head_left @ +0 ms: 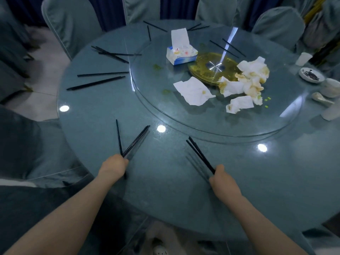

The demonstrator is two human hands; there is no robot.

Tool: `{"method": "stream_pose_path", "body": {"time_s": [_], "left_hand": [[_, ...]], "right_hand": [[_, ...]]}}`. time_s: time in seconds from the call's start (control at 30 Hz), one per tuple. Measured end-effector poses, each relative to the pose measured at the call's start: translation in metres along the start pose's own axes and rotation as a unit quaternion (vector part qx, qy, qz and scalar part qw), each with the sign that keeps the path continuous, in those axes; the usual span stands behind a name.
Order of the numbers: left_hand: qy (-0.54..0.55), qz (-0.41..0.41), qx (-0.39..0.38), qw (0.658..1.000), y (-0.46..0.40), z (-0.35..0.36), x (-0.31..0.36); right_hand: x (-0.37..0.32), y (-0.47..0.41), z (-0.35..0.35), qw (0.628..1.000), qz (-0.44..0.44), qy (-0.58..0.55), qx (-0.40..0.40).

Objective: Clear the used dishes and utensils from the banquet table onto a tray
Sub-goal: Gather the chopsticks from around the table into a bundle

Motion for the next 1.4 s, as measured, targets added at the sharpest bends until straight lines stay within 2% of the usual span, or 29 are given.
{"method": "stream_pose_path", "body": {"time_s": [0.1,0.17,0.23,0.33,0.47,0.57,0.73,0.83,0.97,1.1,1.4], "left_hand": [[0.142,0.046,0.008,0.989,0.016,-0.006,-0.006],[0.243,0.061,0.036,0.967,0.032,-0.017,-0.009],[0.353,0.056,0.062,0.932,0.052,-0.035,-0.016],[0.496,0.061,0.106,0.86,0.086,-0.067,-0.038],[0.585,0.102,0.13,0.794,0.146,-0.104,-0.077],[0.615,0.117,0.166,0.762,0.192,-0.125,-0.114],[0.672,0.143,0.207,0.697,0.255,-0.145,-0.19],[0.705,0.139,0.221,0.66,0.29,-0.148,-0.247],[0.708,0.093,0.247,0.655,0.337,-0.139,-0.329],[0.713,0.051,0.237,0.658,0.372,-0.134,-0.395],[0.672,0.039,0.21,0.709,0.399,-0.147,-0.471]], "right_hand": [[-0.016,-0.011,0.001,0.996,-0.012,-0.092,-0.019],[-0.039,-0.012,-0.006,0.988,-0.042,-0.148,-0.006],[-0.066,-0.015,-0.014,0.976,-0.07,-0.204,-0.004],[-0.114,-0.014,-0.023,0.955,-0.102,-0.28,0.002],[-0.197,-0.002,-0.026,0.921,-0.165,-0.349,-0.046],[-0.267,0.022,-0.02,0.885,-0.207,-0.403,-0.104],[-0.367,0.08,-0.01,0.857,-0.272,-0.415,-0.142],[-0.426,0.128,0.005,0.835,-0.296,-0.423,-0.191],[-0.505,0.202,0.043,0.79,-0.334,-0.434,-0.276],[-0.566,0.264,0.089,0.748,-0.346,-0.434,-0.364],[-0.637,0.331,0.152,0.777,-0.36,-0.326,-0.4]]}}
Point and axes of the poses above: each hand's wrist, its own y-axis away from the middle knuckle, its own z-axis out of the palm, x = y × z, the point moved 5 cm from there along -y, towards the middle knuckle, and after that the axes turned 10 degrees about -x, right-handed, at the moved point
